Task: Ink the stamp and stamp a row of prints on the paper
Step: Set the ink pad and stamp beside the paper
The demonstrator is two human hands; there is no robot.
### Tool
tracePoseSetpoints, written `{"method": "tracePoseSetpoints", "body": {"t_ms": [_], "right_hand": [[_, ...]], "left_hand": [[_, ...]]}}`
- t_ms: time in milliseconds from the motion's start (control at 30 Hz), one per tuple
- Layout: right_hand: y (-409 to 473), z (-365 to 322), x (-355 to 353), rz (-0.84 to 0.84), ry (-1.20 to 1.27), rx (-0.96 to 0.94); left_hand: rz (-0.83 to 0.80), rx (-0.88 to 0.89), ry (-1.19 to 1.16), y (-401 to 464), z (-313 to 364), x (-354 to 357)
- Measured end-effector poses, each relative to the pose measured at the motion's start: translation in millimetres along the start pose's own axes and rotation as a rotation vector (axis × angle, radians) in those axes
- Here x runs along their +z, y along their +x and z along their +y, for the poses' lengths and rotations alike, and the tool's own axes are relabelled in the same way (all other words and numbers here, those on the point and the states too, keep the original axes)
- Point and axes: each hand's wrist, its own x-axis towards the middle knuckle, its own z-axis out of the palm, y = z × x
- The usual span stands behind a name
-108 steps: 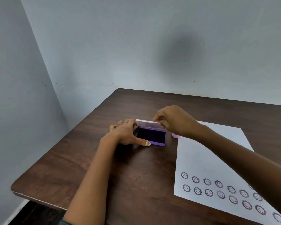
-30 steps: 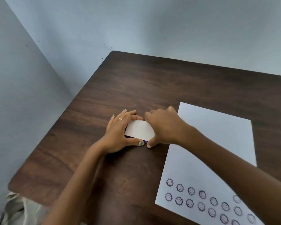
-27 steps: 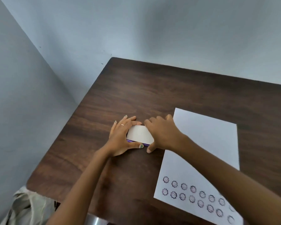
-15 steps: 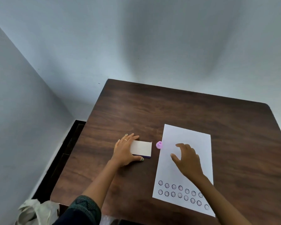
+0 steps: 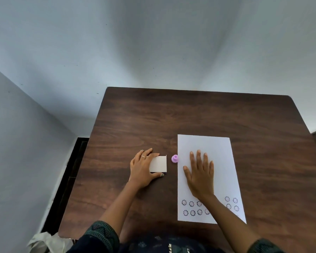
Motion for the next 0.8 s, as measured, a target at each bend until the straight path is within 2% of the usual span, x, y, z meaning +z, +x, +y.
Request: {"method": "tracePoseSetpoints", "body": {"t_ms": [333,567,800], "right_hand": [[2.5,50.6,-3.5,0.057,-0.002,0.113],[2.6,50.1,-3.7,0.066,0.000,0.090],[5.2,38.7,-1.9,0.049,-0.019,-0.015]], "left_hand": [[0.019,-0.014,-0.007,1.0,0.1,1.2],[-0.017,-0.035,0.013,2.1,3.5,1.0],[-0.033,-0.029,0.015,5.2,2.3,0.8]]}}
